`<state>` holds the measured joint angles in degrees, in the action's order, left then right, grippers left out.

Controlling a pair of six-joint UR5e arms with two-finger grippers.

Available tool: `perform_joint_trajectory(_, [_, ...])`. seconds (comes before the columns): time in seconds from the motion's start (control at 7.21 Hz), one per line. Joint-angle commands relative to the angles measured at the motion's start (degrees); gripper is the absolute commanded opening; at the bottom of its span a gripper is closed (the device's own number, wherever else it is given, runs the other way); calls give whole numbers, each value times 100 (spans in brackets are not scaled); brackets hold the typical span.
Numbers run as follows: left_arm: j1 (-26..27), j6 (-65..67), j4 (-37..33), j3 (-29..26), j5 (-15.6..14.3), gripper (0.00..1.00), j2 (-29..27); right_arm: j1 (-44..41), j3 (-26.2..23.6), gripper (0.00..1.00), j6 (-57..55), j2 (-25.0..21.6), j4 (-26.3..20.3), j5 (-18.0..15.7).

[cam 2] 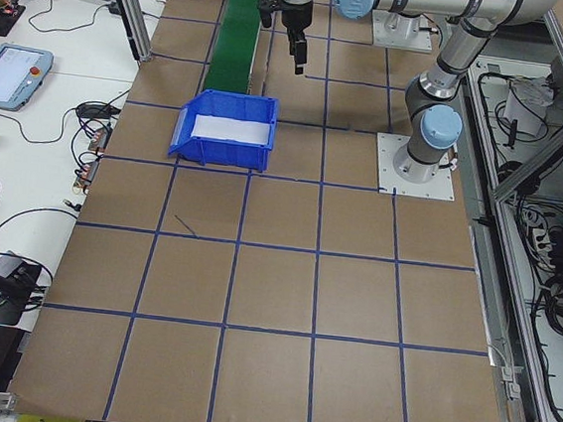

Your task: Move block left to right into plate

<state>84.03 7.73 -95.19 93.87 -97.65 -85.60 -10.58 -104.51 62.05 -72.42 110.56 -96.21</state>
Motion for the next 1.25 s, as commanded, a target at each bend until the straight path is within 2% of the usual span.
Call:
perform_joint_trajectory(0.0, [0, 0, 17, 0, 0, 100, 0, 4, -8, 89, 9, 9, 27, 6])
perform_joint_trajectory(0.14, [0, 0, 0, 0, 0, 100, 0, 4, -8, 90, 9, 0, 27, 6])
perform_joint_trajectory(0.42, [9, 9, -9, 0, 0, 100, 0, -232, 123, 99, -69, -140, 36, -2])
perform_joint_trajectory(0.55, [9, 0, -9, 17, -9, 100, 0, -834, 420, 100, -87, -376, 53, -72])
perform_joint_trajectory(0.69, [9, 0, 0, 26, -9, 100, 0, -1458, 806, 100, -192, -596, -225, -82])
perform_joint_trajectory(0.97, [0, 0, 9, 26, 0, 100, 0, -2819, 1483, 100, -1767, -1140, -1793, -12])
perform_joint_trajectory(1.11, [0, 0, 9, 26, -9, 100, 0, -3557, 1582, 100, -2575, -1299, -2175, 23])
